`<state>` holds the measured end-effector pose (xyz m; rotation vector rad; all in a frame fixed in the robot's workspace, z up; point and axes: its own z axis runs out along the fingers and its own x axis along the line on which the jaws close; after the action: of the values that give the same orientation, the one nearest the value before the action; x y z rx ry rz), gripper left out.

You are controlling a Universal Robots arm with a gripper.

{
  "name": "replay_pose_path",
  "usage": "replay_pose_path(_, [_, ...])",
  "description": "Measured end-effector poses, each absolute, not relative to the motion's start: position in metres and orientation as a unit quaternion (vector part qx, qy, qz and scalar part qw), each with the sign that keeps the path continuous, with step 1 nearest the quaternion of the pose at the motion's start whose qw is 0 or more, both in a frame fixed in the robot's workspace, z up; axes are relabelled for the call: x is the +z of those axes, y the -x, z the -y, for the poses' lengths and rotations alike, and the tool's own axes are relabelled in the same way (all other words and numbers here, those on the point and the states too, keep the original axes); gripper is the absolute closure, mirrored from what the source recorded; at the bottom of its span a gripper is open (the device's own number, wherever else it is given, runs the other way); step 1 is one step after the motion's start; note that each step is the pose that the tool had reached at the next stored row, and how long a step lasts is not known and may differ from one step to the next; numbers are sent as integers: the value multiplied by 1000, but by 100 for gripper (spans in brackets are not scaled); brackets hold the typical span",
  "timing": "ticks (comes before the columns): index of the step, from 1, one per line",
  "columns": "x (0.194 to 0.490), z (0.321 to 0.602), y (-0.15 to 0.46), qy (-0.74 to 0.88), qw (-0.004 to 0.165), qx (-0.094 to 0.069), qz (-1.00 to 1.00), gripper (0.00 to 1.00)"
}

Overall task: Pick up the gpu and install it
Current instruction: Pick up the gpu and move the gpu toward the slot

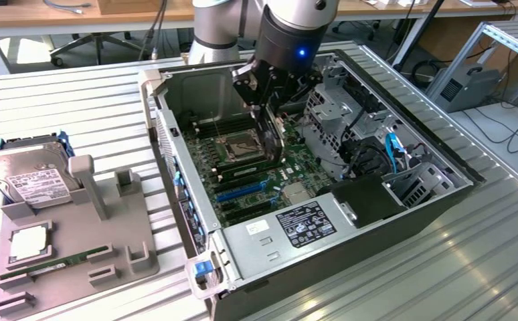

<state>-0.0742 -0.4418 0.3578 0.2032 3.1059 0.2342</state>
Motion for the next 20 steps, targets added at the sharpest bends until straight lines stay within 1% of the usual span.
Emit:
replay_pose_path(16, [347,442,40,-65,10,75,-995,73])
replay_pose_path(20, [347,442,39,-65,10,75,-995,73])
